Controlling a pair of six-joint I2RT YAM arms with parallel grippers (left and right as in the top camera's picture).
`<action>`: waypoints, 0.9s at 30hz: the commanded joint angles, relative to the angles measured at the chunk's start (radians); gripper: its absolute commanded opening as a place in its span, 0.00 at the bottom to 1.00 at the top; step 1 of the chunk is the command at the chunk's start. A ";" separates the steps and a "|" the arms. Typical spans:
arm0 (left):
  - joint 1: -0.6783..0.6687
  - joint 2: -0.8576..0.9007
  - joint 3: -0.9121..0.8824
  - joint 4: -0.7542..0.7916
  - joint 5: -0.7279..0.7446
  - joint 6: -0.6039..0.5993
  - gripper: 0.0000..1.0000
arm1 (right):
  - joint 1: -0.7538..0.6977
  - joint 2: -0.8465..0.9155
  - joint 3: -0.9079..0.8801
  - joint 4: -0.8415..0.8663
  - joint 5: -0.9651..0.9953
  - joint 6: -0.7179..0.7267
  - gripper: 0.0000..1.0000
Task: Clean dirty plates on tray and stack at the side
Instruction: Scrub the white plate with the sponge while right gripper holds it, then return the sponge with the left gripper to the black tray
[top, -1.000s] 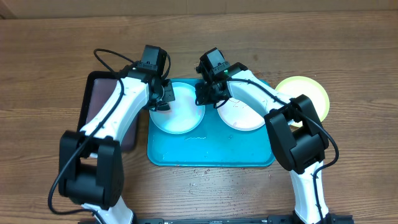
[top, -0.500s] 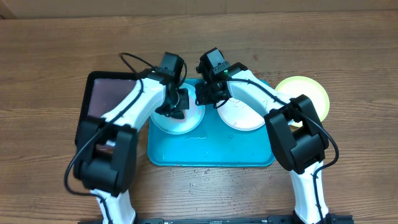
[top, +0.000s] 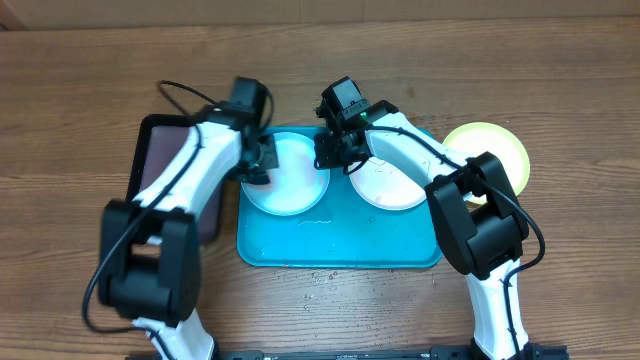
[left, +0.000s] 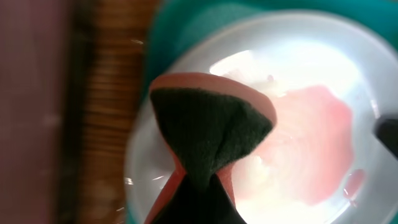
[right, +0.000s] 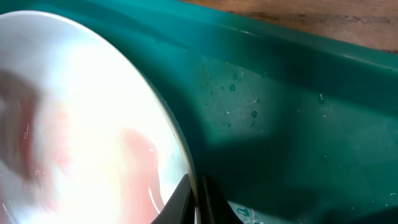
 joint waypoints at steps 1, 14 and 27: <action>0.023 -0.108 0.001 -0.023 -0.021 0.055 0.04 | 0.005 0.015 0.010 -0.007 0.003 0.015 0.06; 0.253 -0.105 -0.014 -0.087 -0.070 0.274 0.04 | 0.005 0.015 0.010 -0.007 0.003 0.015 0.06; 0.337 0.064 -0.016 -0.061 -0.145 0.294 0.32 | 0.005 0.015 0.010 -0.010 0.002 0.015 0.06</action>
